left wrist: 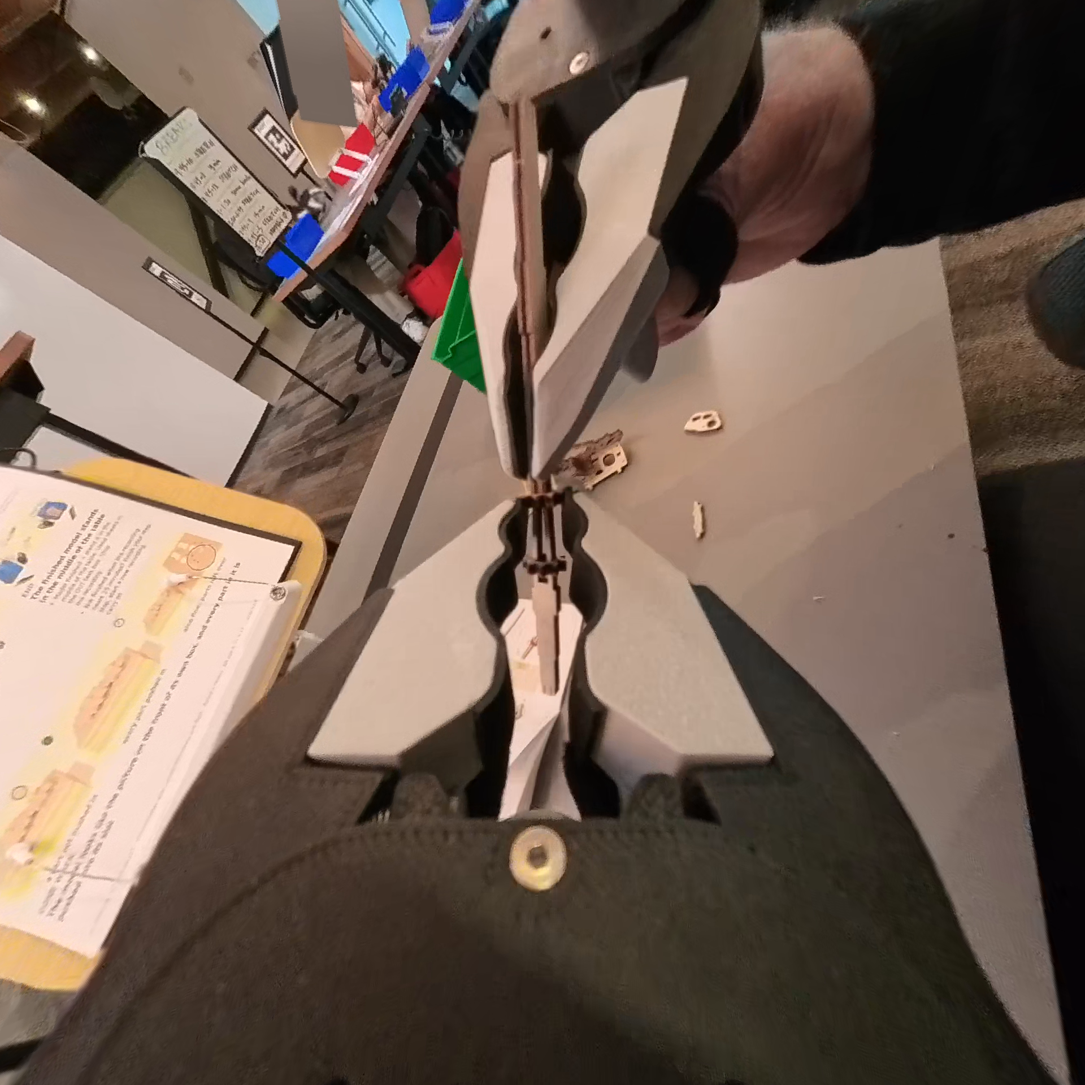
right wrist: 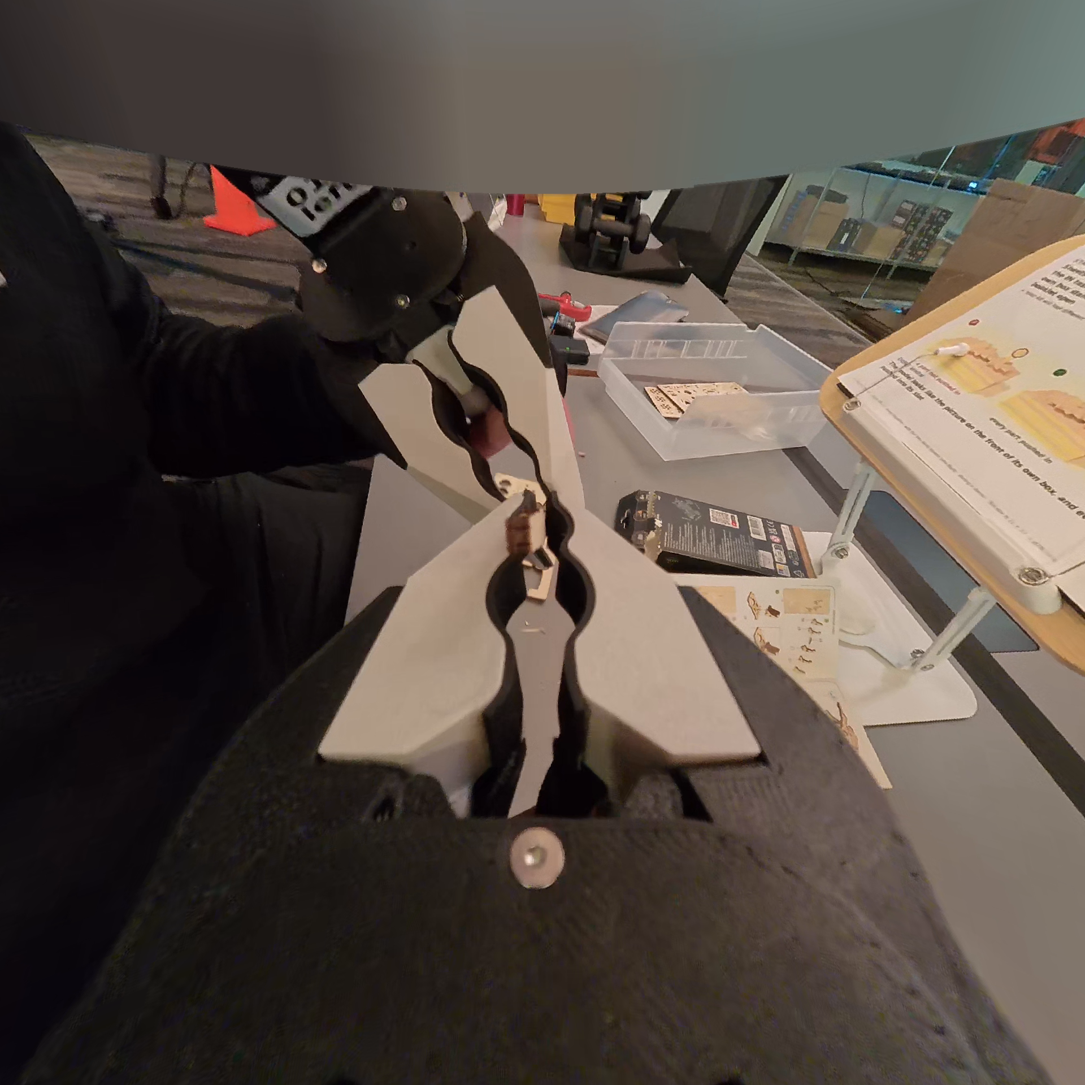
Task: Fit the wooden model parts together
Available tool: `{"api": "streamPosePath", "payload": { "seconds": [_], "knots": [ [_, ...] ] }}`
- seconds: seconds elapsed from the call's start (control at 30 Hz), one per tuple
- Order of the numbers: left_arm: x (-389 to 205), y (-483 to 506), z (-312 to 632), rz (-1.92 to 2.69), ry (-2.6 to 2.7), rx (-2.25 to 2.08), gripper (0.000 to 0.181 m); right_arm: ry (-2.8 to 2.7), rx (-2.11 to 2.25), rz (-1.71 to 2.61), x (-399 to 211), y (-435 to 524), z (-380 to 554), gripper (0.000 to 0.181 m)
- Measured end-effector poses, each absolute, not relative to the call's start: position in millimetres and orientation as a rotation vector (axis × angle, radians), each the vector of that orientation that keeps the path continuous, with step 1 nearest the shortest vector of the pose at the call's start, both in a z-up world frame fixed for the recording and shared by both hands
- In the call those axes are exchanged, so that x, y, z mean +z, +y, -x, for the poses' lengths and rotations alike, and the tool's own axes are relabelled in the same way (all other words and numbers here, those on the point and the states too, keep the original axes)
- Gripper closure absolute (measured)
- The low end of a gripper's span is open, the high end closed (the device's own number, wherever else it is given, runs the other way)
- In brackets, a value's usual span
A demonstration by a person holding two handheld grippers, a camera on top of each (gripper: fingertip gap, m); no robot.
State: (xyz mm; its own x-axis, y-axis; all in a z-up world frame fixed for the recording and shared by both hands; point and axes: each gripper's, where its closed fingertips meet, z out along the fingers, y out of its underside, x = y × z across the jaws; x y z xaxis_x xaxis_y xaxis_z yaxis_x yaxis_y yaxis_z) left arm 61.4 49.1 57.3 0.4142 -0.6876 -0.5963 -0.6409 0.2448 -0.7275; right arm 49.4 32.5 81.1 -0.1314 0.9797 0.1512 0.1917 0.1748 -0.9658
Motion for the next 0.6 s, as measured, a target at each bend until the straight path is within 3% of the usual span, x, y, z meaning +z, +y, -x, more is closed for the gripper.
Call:
{"api": "streamPosePath", "payload": {
  "seconds": [0.27, 0.33, 0.4, 0.6],
  "knots": [
    [47, 52, -57, 1.517, 1.208, -0.196, 0.171, -1.521, 1.088, 1.271, 68, 39, -42, 0.180],
    [44, 53, -57, 1.554, 1.207, -0.230, 0.172, -1.518, 1.151, 1.293, 69, 37, -41, 0.163],
    [42, 54, -55, 1.585, 1.199, -0.278, 0.171, -1.503, 1.148, 1.288, 74, 41, -45, 0.163],
    [39, 50, -55, 1.721, 1.211, -0.545, 0.171, -1.683, 0.834, 1.204, 78, 48, -64, 0.159]
  ]
}}
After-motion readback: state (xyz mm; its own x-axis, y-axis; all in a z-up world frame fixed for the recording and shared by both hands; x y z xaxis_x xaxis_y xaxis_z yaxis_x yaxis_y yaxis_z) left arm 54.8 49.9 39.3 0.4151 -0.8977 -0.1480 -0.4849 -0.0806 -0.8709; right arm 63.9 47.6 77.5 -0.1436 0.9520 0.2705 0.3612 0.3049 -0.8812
